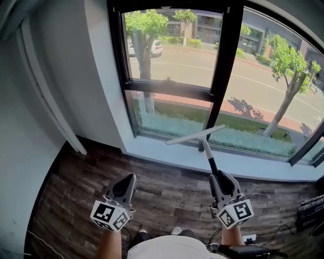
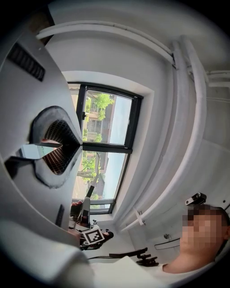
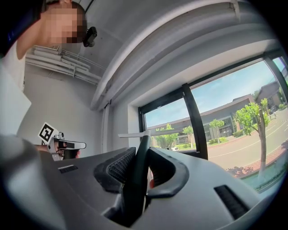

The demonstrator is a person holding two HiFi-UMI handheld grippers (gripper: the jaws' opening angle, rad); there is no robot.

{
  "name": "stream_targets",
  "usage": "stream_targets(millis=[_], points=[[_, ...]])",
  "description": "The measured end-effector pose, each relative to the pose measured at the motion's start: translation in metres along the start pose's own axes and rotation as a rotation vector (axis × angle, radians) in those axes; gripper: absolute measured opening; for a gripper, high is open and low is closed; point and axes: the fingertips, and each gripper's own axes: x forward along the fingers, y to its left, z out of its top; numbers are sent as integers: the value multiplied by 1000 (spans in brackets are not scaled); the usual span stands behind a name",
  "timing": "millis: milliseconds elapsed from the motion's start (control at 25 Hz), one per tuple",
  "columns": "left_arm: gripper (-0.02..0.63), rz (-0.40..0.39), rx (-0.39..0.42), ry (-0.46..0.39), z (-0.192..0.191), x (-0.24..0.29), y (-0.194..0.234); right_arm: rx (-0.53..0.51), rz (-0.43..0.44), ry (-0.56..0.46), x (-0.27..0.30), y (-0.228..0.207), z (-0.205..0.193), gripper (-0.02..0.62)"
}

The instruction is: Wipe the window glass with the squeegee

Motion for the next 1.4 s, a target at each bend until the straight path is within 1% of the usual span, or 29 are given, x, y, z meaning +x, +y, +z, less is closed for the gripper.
stream_targets(millis=[80, 240, 400, 600, 800, 920, 1080, 1160, 1400], points=[[18, 17, 15, 10, -5, 3, -11, -2, 15, -10, -6, -11, -1, 100], [18, 46, 39, 44, -11, 9, -23, 48, 27, -18, -4, -30, -8, 100], [18, 68, 25, 43, -12, 14, -23, 71, 43, -14, -3, -41, -14, 100], [18, 58, 36, 42, -11, 35, -18, 66, 37, 3, 6, -53, -20, 100], [18, 30, 10, 28, -16, 65, -3, 51, 16, 7, 17, -66, -22, 100], [18, 9, 10, 21, -18, 85, 8, 27, -1, 11, 32, -74, -22, 100], [18, 12, 55, 35, -26, 101, 29, 26, -12, 9, 62, -78, -28, 100], [18, 15, 59, 41, -27, 111, 50, 14, -7, 13, 88, -75, -28, 100], [18, 18, 20, 30, -21, 143, 132, -8, -4, 28, 179, -62, -30, 100]])
